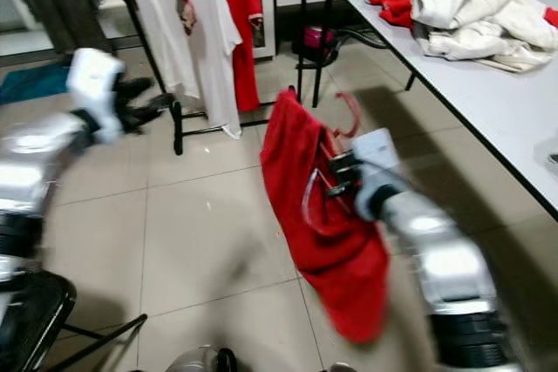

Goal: Hang hanger

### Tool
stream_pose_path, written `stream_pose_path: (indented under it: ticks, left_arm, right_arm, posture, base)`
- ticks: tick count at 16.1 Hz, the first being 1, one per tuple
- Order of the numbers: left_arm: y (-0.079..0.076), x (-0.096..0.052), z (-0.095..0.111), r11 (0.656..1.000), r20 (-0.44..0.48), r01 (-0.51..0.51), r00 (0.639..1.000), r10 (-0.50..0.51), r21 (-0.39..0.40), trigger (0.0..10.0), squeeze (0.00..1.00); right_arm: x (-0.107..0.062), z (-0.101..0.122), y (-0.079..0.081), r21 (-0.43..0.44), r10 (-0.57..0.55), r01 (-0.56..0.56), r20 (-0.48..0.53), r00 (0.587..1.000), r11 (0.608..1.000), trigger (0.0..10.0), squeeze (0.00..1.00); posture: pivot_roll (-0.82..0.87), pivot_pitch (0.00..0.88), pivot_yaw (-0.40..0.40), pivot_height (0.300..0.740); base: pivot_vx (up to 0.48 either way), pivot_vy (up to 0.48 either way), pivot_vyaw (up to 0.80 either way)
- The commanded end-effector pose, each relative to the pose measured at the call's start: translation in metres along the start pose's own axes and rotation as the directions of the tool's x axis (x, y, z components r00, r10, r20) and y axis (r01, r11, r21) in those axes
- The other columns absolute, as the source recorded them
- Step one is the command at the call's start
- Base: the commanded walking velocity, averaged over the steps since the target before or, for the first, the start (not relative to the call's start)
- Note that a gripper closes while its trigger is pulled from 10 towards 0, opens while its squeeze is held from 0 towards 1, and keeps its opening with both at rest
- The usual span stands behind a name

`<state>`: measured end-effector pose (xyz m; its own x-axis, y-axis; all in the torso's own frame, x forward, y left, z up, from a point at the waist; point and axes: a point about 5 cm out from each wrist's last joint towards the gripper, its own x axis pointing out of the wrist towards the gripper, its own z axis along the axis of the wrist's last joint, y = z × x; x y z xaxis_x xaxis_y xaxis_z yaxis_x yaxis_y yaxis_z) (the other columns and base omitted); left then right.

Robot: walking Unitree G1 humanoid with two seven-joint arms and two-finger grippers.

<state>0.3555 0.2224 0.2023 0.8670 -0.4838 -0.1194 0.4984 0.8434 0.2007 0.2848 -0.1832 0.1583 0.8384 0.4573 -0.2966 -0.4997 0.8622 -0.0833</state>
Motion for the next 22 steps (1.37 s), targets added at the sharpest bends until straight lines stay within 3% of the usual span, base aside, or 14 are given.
stream_pose_path:
  ticks: [1,3,4,6,10,12,13,15,16,17,22]
  left_arm:
    - [0.008,-0.009,-0.006,0.999,0.009,0.026,1.000,-0.026,-0.039,10.0,1.00]
    - [0.013,-0.016,-0.007,0.987,0.058,0.091,0.995,-0.084,-0.133,10.0,1.00]
    - [0.012,-0.020,-0.008,0.970,0.085,0.169,0.984,-0.156,-0.176,10.0,0.00]
    - [0.008,-0.023,-0.012,0.930,0.103,0.286,0.958,-0.269,-0.230,10.0,0.00]
    - [0.001,-0.018,-0.025,0.877,0.099,0.380,0.925,-0.368,-0.294,10.0,0.00]
    - [-0.014,-0.016,-0.029,0.794,0.111,0.507,0.858,-0.501,-0.335,10.0,0.00]
    - [-0.020,-0.014,-0.030,0.771,0.104,0.543,0.834,-0.542,-0.332,10.0,0.00]
    - [-0.020,-0.009,-0.031,0.787,0.120,0.521,0.850,-0.513,-0.330,10.0,0.00]
    - [-0.020,-0.007,-0.030,0.795,0.127,0.516,0.854,-0.504,-0.320,4.2,0.00]
    - [-0.021,-0.008,-0.030,0.784,0.134,0.530,0.846,-0.516,-0.324,0.0,0.00]
    - [-0.020,-0.010,-0.031,0.786,0.154,0.529,0.847,-0.508,-0.319,0.0,0.00]
  right_arm:
    - [-0.009,0.026,0.004,-0.066,0.139,-0.132,0.117,0.983,0.989,10.0,0.00]
    - [-0.017,0.034,0.004,-0.081,0.240,-0.230,0.144,0.960,0.970,10.0,0.00]
    - [-0.022,0.040,0.005,-0.089,0.305,-0.294,0.165,0.938,0.952,10.0,0.00]
    - [-0.028,0.048,0.011,-0.120,0.397,-0.381,0.177,0.900,0.917,10.0,0.00]
    - [-0.038,0.053,0.021,-0.149,0.523,-0.503,0.173,0.834,0.851,10.0,0.00]
    - [-0.043,0.056,0.025,-0.151,0.563,-0.544,0.176,0.807,0.826,10.0,0.00]
    - [-0.044,0.056,0.026,-0.150,0.569,-0.549,0.177,0.803,0.822,10.0,0.00]
    - [-0.045,0.056,0.027,-0.148,0.574,-0.555,0.178,0.799,0.819,10.0,0.00]
    - [-0.045,0.056,0.027,-0.147,0.574,-0.555,0.177,0.799,0.818,10.0,0.00]
    - [-0.045,0.055,0.027,-0.145,0.572,-0.554,0.174,0.801,0.820,10.0,0.00]
    - [-0.044,0.053,0.027,-0.134,0.565,-0.549,0.173,0.807,0.825,10.0,0.00]
  posture:
    - [0.04,0.007,0.071,0.740]
    - [0.05,0.006,0.064,0.740]
    - [0.05,0.009,0.063,0.740]
    - [0.05,0.009,0.062,0.740]
    - [0.04,0.013,0.062,0.740]
    - [0.03,0.017,0.068,0.740]
    - [0.03,0.017,0.072,0.740]
    - [0.03,0.017,0.074,0.740]
    - [0.03,0.017,0.076,0.740]
    - [0.03,0.017,0.076,0.740]
    - [0.04,0.019,0.074,0.740]
  base:
    - [0.000,0.000,0.00]
    - [0.000,0.000,0.00]
    - [0.000,0.000,0.00]
    - [0.000,0.000,0.00]
    - [0.000,0.000,0.00]
    - [0.000,0.000,0.00]
    - [0.000,0.000,0.00]
    - [0.000,0.000,0.00]
    - [0.000,0.000,0.00]
    - [0.000,0.000,0.00]
    - [0.000,0.000,0.00]
